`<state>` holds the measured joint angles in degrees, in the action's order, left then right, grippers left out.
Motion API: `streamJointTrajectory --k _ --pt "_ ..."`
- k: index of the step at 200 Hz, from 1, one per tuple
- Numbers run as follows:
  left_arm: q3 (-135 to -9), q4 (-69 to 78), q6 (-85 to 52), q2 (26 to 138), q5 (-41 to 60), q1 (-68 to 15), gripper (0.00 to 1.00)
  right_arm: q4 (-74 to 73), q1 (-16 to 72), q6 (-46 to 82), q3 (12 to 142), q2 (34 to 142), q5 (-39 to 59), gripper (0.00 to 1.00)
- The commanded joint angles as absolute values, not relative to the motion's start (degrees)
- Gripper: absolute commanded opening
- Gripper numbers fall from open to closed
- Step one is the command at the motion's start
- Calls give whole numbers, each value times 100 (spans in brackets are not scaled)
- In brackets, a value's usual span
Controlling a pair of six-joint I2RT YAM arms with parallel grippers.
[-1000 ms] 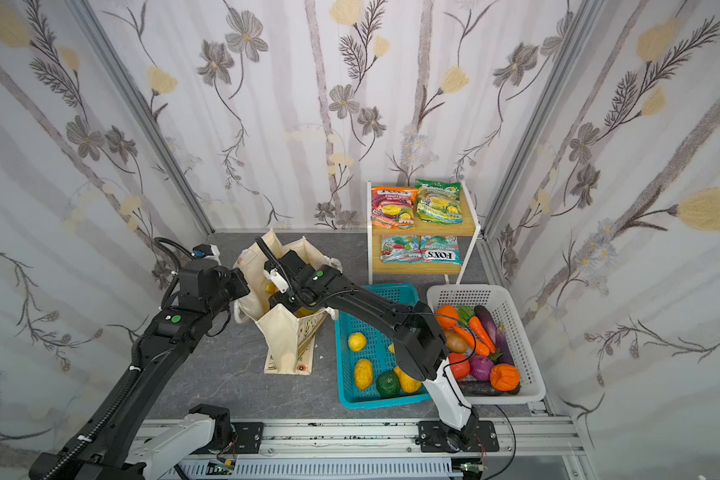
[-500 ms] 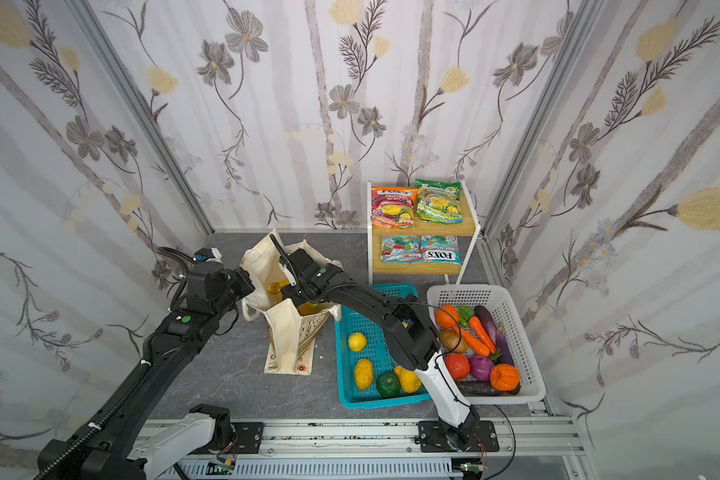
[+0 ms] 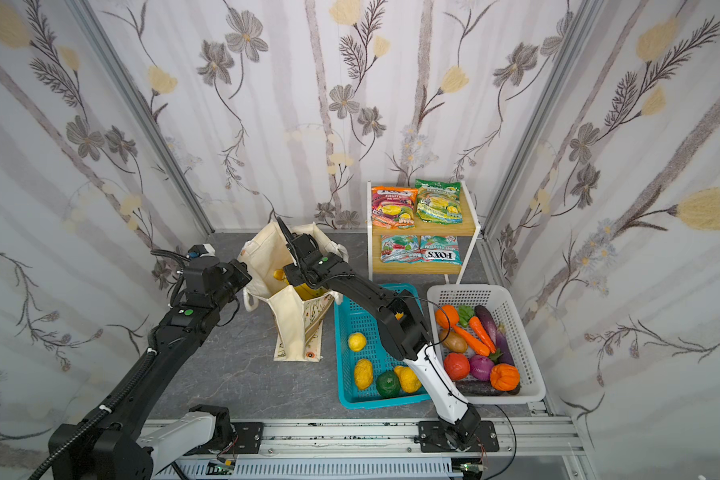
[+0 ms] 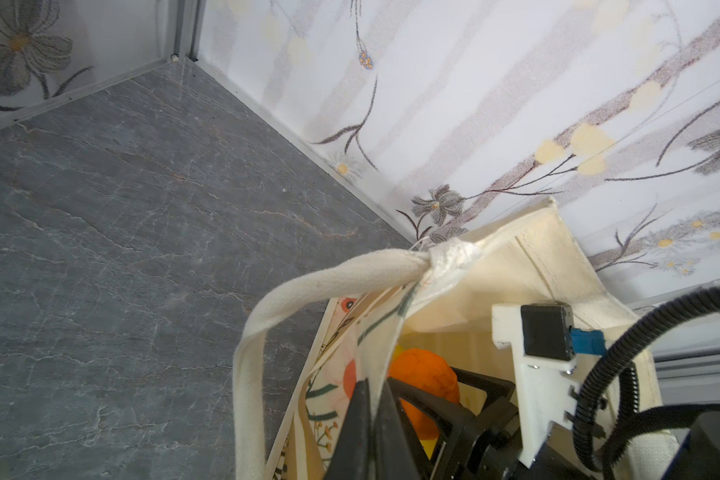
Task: Place the food into the grocery bag and tie it
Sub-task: 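Carry the orange into the tote bag and release it with the right gripper, then withdraw the right gripper from the bag back over the teal basket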
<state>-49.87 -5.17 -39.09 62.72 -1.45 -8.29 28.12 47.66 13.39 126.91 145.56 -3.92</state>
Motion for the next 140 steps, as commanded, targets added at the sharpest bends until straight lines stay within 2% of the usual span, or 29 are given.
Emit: streamJointTrajectory --k 1,32,36,47,59,81,91,105,117,135,140 --pt "-4948 -253 -3964 6142 104 -826 0 2755 4766 1217 12753 14562 -744 73" --pt "-4971 -255 -3851 5919 -49 -809 0 2760 4834 1056 12753 14219 -738 91" --pt "-4994 -255 -3850 5930 -6 -810 0 2760 4847 1047 12753 14166 -728 99" --pt "-5042 -255 -3873 5958 117 -814 0 2766 4869 1031 12752 13981 -707 100" --pt "-5086 -255 -3877 5960 163 -809 16 2777 4895 987 12749 13773 -653 100" --pt "-5100 -255 -3832 5844 26 -809 27 2795 4974 863 12744 13502 -528 100" --pt "-5102 -255 -3815 5798 -13 -806 41 2786 5007 827 12744 13432 -527 100" --pt "-5105 -270 -3767 5734 -3 -800 65 2801 5040 810 12744 13342 -559 100" --pt "-5117 -294 -3747 5643 0 -792 81 2829 5066 810 12743 13227 -586 100" --pt "-5258 -451 -3669 5471 -82 -791 99 2885 5126 809 12744 13002 -652 100" --pt "-5327 -548 -3642 5444 -109 -791 100 2903 5132 809 12740 12920 -687 100"
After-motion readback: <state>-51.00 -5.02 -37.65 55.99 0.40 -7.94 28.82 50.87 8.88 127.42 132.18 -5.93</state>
